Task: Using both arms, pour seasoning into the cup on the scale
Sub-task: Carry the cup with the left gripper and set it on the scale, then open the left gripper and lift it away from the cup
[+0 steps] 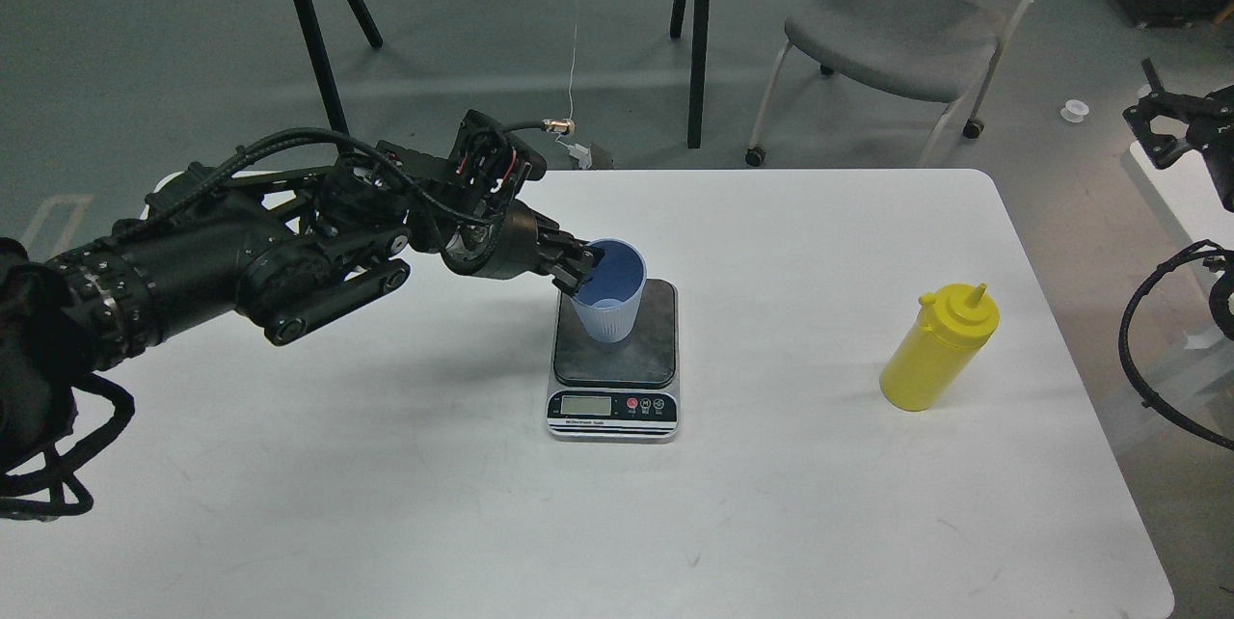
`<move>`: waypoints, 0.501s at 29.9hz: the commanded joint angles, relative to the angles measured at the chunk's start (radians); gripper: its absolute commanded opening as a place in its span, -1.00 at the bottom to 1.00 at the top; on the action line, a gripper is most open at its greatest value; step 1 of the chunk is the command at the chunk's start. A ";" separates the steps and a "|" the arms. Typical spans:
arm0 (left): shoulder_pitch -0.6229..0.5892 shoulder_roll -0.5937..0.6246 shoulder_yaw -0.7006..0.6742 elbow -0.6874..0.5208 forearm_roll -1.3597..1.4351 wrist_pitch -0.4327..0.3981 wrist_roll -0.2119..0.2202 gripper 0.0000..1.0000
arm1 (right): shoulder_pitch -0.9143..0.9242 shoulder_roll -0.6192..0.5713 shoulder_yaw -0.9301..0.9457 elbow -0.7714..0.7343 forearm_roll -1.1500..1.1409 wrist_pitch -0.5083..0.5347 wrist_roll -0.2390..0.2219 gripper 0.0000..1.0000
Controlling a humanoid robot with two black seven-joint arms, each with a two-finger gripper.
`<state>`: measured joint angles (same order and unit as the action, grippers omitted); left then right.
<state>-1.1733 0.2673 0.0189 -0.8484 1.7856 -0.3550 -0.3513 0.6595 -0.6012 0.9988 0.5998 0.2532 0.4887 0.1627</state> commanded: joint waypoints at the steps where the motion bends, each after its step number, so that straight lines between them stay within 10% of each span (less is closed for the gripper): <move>1: 0.001 -0.020 0.001 0.020 0.000 0.001 0.002 -0.83 | -0.008 -0.002 0.000 0.000 0.000 0.000 0.000 0.99; 15: 0.000 -0.017 -0.010 0.020 -0.012 0.008 0.002 0.17 | -0.041 -0.031 0.006 0.020 0.003 0.000 0.001 0.99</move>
<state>-1.1709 0.2425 0.0200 -0.8277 1.7825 -0.3509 -0.3502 0.6365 -0.6181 0.9995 0.6025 0.2543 0.4887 0.1627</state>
